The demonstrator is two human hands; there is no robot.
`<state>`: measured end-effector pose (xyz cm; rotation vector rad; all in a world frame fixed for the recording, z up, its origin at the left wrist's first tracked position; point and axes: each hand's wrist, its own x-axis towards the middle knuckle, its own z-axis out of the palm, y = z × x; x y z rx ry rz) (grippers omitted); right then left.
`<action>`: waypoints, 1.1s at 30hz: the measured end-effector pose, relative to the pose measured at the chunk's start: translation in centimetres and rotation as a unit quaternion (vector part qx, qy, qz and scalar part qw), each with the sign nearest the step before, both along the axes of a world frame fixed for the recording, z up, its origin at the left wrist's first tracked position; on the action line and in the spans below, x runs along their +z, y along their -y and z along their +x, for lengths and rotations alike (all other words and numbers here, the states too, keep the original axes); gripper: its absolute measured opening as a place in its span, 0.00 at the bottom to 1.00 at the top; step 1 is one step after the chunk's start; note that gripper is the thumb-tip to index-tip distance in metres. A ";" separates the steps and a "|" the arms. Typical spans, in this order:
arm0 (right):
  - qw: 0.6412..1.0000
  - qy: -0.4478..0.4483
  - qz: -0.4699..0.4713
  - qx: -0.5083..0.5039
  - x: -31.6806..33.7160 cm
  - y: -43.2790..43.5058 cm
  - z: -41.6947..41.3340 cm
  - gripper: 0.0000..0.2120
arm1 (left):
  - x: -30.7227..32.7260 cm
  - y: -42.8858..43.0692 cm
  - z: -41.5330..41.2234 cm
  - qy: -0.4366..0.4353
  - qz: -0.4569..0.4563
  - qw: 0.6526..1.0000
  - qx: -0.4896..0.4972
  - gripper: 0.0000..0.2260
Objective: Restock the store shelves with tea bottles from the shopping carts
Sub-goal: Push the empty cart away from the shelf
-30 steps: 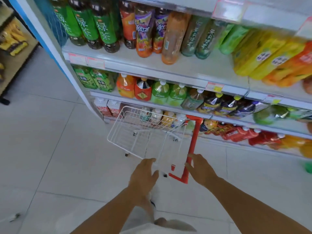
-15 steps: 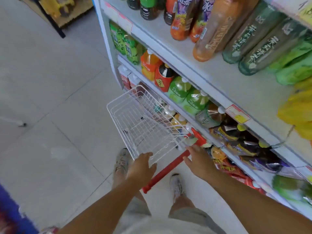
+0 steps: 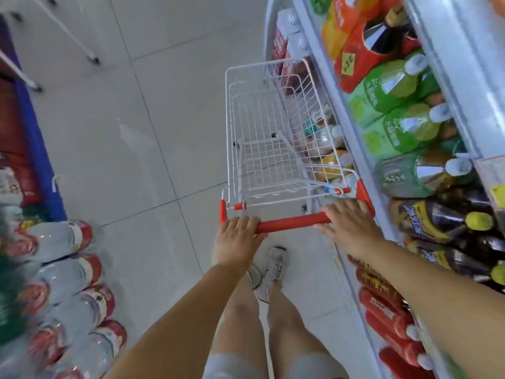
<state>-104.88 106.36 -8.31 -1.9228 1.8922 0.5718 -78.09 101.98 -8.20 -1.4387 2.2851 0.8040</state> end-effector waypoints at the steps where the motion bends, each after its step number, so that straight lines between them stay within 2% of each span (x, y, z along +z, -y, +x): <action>1: 1.000 0.005 -0.029 0.007 -0.5 -0.1 0.2 0.31 | -0.3 -0.2 0.3 -0.009 -0.025 1.000 0.006 0.20; 5: 0.996 0.021 -0.081 0.013 -1.1 0.7 2.0 0.29 | -1.2 0.4 2.2 -0.030 -0.086 0.996 0.021 0.18; 13: 0.994 0.031 -0.099 0.021 -1.6 7.1 7.1 0.27 | -1.1 5.9 7.5 -0.024 -0.100 0.994 0.033 0.18; 16: 0.989 0.036 -0.138 0.031 -1.9 10.7 9.6 0.26 | -1.2 9.3 10.1 -0.014 -0.103 0.994 0.038 0.21; 20: 0.984 0.034 -0.168 0.047 -1.7 17.1 12.8 0.24 | -1.3 15.1 13.2 -0.017 -0.096 0.994 0.048 0.17; 24: 0.988 0.041 -0.139 0.053 -1.7 24.2 15.7 0.25 | -1.4 21.8 16.3 -0.014 -0.101 0.993 0.055 0.18; 29: 0.998 0.038 -0.028 0.047 -0.4 33.2 19.1 0.43 | -1.4 30.2 19.6 -0.019 -0.094 0.994 0.054 0.19; 30: 0.998 0.034 -0.019 0.052 -0.1 35.0 19.7 0.43 | -1.4 31.9 20.2 -0.019 -0.096 0.994 0.055 0.19; 33: 0.998 0.028 -0.003 0.052 -0.2 40.4 21.1 0.32 | -1.6 37.0 21.7 -0.023 -0.119 0.991 0.059 0.17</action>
